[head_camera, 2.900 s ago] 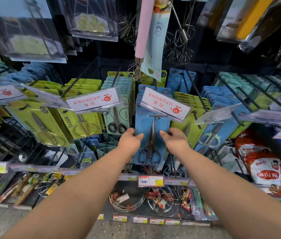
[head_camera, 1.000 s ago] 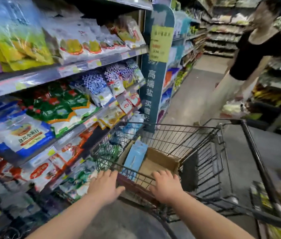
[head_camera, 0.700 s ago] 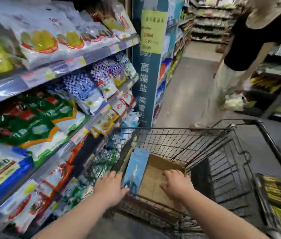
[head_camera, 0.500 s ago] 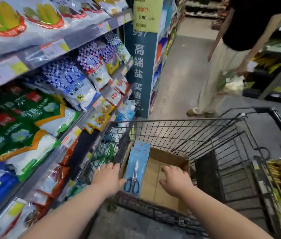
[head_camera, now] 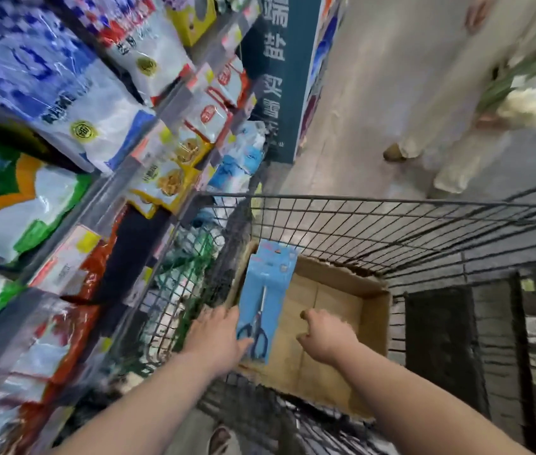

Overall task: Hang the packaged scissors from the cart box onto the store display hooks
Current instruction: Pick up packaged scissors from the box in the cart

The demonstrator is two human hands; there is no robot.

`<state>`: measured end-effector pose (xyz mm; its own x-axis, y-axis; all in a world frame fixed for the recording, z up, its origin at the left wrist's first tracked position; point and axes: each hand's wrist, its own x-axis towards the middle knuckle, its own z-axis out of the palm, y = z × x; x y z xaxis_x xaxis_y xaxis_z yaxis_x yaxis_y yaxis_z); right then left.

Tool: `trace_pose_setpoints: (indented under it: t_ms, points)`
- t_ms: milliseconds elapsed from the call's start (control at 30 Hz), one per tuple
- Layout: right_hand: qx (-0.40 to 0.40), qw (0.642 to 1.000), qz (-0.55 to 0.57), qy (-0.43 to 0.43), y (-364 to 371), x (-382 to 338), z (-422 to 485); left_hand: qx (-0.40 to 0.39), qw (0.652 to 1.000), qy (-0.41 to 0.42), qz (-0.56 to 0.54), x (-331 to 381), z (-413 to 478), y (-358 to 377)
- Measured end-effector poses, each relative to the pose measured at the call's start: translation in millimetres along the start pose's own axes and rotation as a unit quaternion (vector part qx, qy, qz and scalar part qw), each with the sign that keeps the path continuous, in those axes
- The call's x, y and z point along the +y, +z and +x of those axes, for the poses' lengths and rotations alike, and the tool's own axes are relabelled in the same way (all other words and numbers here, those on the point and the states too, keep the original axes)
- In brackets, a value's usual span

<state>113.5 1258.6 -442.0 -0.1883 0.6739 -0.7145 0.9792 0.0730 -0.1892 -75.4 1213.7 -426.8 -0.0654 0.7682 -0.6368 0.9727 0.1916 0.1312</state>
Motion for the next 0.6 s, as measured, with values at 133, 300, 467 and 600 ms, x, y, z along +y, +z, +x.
trace_pose_setpoints:
  t_ms: [133, 300, 467, 600]
  points:
    - [-0.029, 0.999, 0.045, 0.011, 10, 2, 52, -0.032, 0.999, -0.022, -0.03, 8, 43, 13]
    - [-0.049, 0.986, 0.156, 0.039, 29, -3, 111, -0.06, 0.99, -0.047, -0.117, 10, 90, 44]
    - [-0.04, 0.939, 0.33, 0.089, 56, -8, 150, -0.057, 0.962, -0.108, -0.244, 10, 116, 71]
    - [-0.006, 0.893, 0.43, 0.132, 82, -9, 168, -0.051, 0.93, -0.16, -0.326, 5, 134, 86]
